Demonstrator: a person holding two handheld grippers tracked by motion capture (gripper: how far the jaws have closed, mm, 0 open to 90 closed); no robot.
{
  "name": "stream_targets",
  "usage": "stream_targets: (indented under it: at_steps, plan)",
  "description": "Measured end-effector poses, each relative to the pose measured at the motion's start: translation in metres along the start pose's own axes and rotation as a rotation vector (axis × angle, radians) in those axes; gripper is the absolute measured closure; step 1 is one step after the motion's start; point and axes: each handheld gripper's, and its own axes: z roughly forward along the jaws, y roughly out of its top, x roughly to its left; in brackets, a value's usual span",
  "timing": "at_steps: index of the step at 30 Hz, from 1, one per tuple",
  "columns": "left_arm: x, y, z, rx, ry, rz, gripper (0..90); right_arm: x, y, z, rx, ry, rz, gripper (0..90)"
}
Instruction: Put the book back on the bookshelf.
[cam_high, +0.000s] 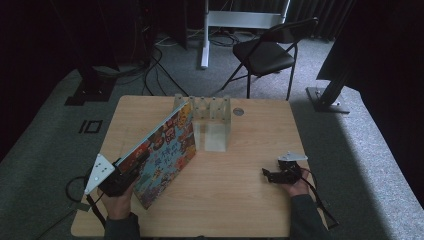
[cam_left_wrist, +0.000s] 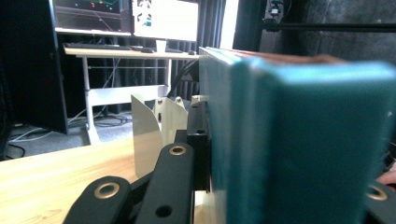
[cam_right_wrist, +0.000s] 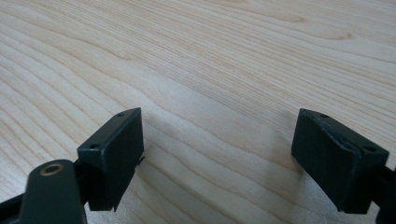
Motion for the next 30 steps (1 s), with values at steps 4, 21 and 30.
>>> stream_targets:
  at_steps: [4,21,30]
  plan:
    - [-0.001,0.003,0.001,-0.009,0.027,0.006,80.4,0.000,0.000,0.000,0.000,0.000,-0.001,16.6]
    - [-0.017,0.013,0.014,-0.016,0.120,0.047,80.4,0.000,0.000,0.000,0.001,0.001,-0.002,16.6]
    - [-0.027,0.012,0.028,-0.006,0.152,0.083,80.4,0.000,0.000,0.000,0.001,0.001,-0.002,16.6]
